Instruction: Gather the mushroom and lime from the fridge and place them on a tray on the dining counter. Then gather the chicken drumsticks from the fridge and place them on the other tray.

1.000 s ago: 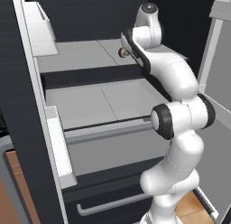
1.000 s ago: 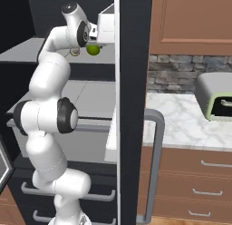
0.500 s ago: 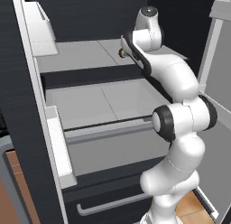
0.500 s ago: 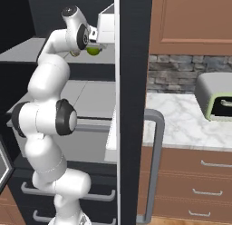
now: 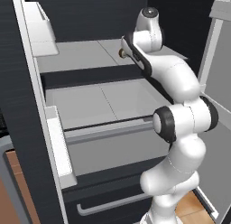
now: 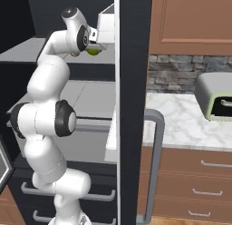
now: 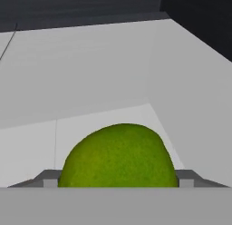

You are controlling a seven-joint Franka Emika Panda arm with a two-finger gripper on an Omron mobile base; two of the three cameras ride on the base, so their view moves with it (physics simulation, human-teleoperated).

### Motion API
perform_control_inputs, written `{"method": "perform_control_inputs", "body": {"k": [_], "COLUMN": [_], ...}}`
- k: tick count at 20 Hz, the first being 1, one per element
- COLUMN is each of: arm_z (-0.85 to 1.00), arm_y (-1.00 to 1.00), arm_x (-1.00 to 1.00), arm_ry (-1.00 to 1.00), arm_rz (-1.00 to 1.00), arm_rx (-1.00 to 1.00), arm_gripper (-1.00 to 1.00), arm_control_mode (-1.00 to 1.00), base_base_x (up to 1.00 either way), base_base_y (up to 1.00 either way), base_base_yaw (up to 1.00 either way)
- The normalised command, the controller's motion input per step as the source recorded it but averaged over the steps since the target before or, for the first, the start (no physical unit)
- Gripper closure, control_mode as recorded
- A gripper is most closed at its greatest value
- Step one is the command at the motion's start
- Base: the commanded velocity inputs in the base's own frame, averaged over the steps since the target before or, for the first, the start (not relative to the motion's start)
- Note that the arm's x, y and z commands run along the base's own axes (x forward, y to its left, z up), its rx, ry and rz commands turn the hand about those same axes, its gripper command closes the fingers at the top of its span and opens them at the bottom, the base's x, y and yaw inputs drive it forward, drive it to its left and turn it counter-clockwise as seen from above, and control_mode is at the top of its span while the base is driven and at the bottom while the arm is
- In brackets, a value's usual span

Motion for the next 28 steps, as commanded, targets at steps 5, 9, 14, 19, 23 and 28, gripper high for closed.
{"method": "perform_control_inputs", "body": {"k": [5,9,14,19,23,28], "arm_z": [0.00,-0.01,0.00,-0.01,0.00,-0.03], "arm_y": [0.02,0.10,0.06,0.02,0.00,0.00], "arm_x": [-0.62,-1.00,-1.00,-1.00,-1.00,-1.00], "arm_ry": [-0.09,-0.14,-0.14,-0.08,-0.01,0.02], "arm_rz": [-0.02,-0.03,-0.02,-0.02,0.00,0.00], "arm_rx": [-0.01,-0.01,-0.01,0.00,0.00,0.00], "arm_gripper": [1.00,1.00,1.00,1.00,1.00,1.00], "arm_control_mode": [-1.00,-1.00,-1.00,-1.00,-1.00,-1.00], "base_base_x": [0.00,0.00,0.00,0.00,0.00,0.00], "base_base_y": [0.00,0.00,0.00,0.00,0.00,0.00], "base_base_yaw": [0.00,0.00,0.00,0.00,0.00,0.00]}}
